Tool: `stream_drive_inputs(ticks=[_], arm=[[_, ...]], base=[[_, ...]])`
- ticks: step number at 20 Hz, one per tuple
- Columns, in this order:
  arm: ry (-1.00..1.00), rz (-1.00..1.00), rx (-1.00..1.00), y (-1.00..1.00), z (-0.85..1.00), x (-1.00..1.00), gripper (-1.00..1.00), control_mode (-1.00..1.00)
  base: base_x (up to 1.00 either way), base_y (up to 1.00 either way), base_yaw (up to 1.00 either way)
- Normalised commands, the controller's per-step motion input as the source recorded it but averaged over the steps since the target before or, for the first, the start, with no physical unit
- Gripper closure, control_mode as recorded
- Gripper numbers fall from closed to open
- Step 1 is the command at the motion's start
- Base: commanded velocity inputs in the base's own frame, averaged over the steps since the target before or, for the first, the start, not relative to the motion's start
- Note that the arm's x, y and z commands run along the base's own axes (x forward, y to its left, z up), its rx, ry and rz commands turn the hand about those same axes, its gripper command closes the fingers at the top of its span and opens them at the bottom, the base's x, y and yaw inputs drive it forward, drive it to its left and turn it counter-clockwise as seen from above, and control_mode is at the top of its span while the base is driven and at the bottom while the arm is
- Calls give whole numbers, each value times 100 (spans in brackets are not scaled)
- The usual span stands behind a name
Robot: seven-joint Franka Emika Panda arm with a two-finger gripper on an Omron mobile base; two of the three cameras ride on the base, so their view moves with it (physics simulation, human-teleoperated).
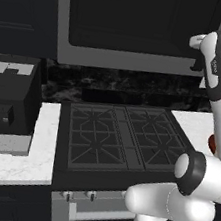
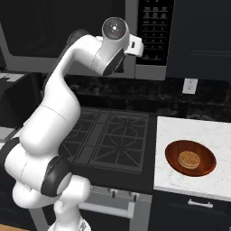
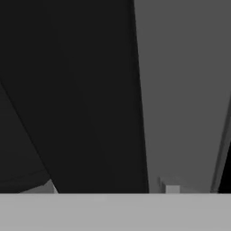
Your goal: Open the microwave, place the bowl with waffle inside the microwave, then close the microwave door and turn it on.
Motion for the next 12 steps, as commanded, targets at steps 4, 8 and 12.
stream_drive_inputs(ticks=[4, 8, 12], arm=[[0, 0, -3, 26, 0, 0, 100, -100], [-8, 0, -8, 80, 0, -27, 100, -100], [-15, 0, -8, 97, 1, -68, 100, -100]], base=[[0, 0, 0], [0, 0, 0], [0, 0, 0]])
